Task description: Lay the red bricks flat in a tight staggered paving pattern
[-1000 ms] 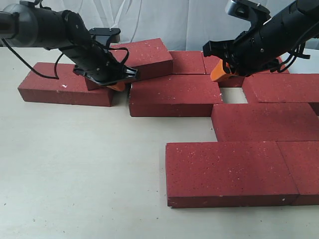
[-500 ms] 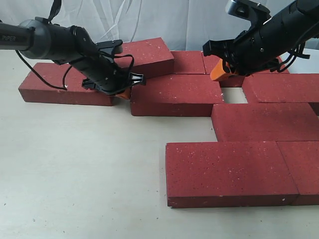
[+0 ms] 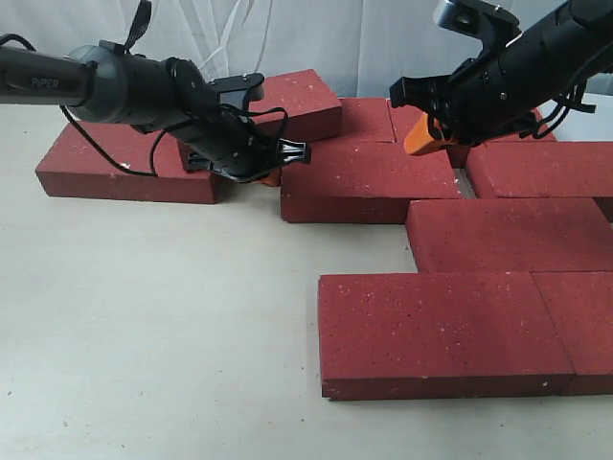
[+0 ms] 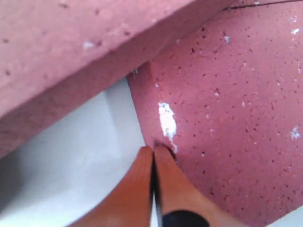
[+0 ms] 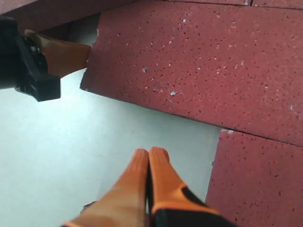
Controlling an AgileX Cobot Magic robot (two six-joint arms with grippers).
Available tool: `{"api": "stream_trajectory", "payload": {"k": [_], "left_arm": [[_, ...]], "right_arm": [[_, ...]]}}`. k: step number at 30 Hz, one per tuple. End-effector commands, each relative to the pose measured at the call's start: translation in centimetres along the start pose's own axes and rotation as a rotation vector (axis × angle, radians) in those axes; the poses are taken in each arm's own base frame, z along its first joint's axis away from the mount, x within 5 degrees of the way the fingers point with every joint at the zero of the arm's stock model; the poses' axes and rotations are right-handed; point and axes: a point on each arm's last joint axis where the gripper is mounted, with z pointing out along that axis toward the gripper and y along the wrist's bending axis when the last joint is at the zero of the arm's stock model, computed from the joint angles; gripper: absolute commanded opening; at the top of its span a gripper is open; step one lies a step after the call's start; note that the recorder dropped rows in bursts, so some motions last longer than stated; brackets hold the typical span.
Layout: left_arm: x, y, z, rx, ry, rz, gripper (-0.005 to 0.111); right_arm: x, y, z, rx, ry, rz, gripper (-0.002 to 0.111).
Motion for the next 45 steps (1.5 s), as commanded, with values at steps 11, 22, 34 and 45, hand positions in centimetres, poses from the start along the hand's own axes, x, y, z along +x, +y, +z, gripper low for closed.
{"api": "stream_trajectory", "payload": {"k": [11, 22, 34, 45], "left_arm": [[0.0, -1.3, -0.4, 0.025, -0.011, -0.001, 0.0], [0.2, 0.0, -0.3, -0.017, 0.039, 0.063, 0.0], [0.6, -1.6, 1.0, 0.023, -0.02, 0.088, 0.0], [2.0, -2.9, 3.2, 0.023, -0.021, 0.102, 0.0]], "right_arm": [[-0.1, 0.0, -0.3, 0.003, -0.014, -0.003, -0.001], [0.0, 0.0, -0.3, -0.002, -0.002, -0.004, -0.001], [-0.1, -0.1, -0.3, 0.003, -0.016, -0.004, -0.001], [-0.1, -0.1, -0.3, 0.003, -0.016, -0.004, -0.001]]}}
